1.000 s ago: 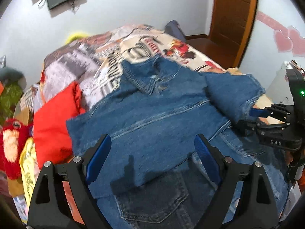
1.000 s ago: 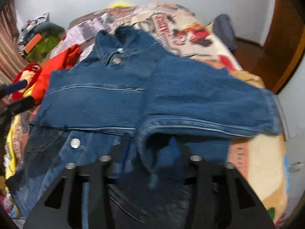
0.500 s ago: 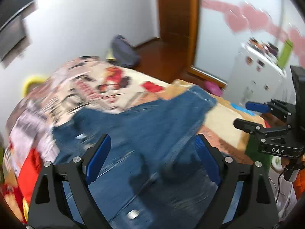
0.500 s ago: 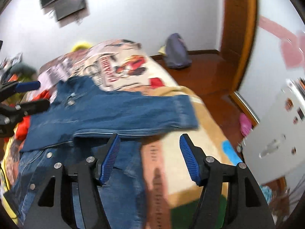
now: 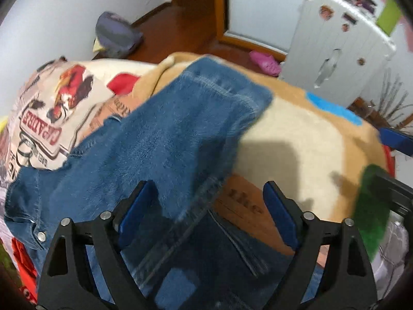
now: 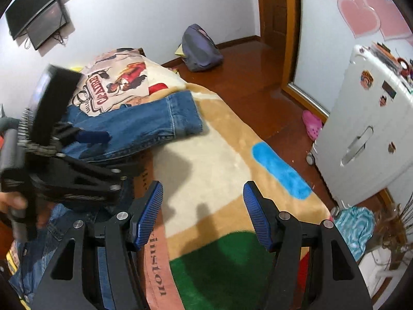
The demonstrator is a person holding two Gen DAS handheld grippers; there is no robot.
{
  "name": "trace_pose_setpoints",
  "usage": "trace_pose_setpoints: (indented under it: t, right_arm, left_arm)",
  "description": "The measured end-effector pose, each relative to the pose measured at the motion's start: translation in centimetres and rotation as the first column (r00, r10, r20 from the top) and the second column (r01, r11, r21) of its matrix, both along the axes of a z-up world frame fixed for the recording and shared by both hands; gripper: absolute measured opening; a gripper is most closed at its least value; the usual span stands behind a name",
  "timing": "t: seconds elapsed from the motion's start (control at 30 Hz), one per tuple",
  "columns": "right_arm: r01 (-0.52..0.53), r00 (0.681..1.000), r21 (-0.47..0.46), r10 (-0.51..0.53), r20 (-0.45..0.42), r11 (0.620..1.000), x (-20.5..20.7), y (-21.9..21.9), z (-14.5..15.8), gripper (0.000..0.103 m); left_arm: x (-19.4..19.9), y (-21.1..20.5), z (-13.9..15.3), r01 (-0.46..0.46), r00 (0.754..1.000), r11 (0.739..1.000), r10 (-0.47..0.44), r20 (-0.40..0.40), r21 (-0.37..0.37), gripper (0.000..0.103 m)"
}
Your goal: Fold large clothes
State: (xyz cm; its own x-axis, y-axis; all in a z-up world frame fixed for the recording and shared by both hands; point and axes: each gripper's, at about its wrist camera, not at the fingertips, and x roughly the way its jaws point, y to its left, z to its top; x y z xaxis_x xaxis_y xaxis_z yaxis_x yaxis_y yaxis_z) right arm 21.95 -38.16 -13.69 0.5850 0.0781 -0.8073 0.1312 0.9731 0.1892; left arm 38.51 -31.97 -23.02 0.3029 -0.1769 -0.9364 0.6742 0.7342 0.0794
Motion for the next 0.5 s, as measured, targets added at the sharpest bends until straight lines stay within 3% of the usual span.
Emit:
trace_pose_setpoints:
  t: [0.13,0.2,0.23,0.27,0.5]
  right_arm:
    - [-0.002,1.000,-0.001,0.002,-0.009,1.000,0.2,-0.1,-0.4,0.061]
    - [-0.008,1.000,-0.005,0.008,-0.015,1.000,0.4,0.1,-0.5,0.061]
    - [-0.012,1.000,-0.004,0.012,-0.017,1.000,0.3,0.1,-0.6,0.061]
    - [-0.015,1.000,-0.004,0.015,-0.017,1.000,0.4,0.1,-0.6,0.061]
    - [-0.054,0.998,0.006,0.054,0.011,0.999,1.2,1.6,0.2,0.061]
  left_arm:
    - [1.0,0.4,-0.4,-0.045,0.996,0.999,0.044,0.074,0.012,0.062]
    - [1.1,0.9,0.3,-0.052,0.994,0.999,0.053,0.096,-0.008,0.042]
    - [1.1,1.1,0.8,-0.051,0.992,0.999,0.052,0.111,-0.012,0.022]
    - [1.1,1.5,1.4,-0.051,0.991,0.998,0.054,0.124,-0.020,0.011]
    - [1.0,6.5,8.4,-0.105,0.969,0.976,0.143,0.199,-0.193,0.010]
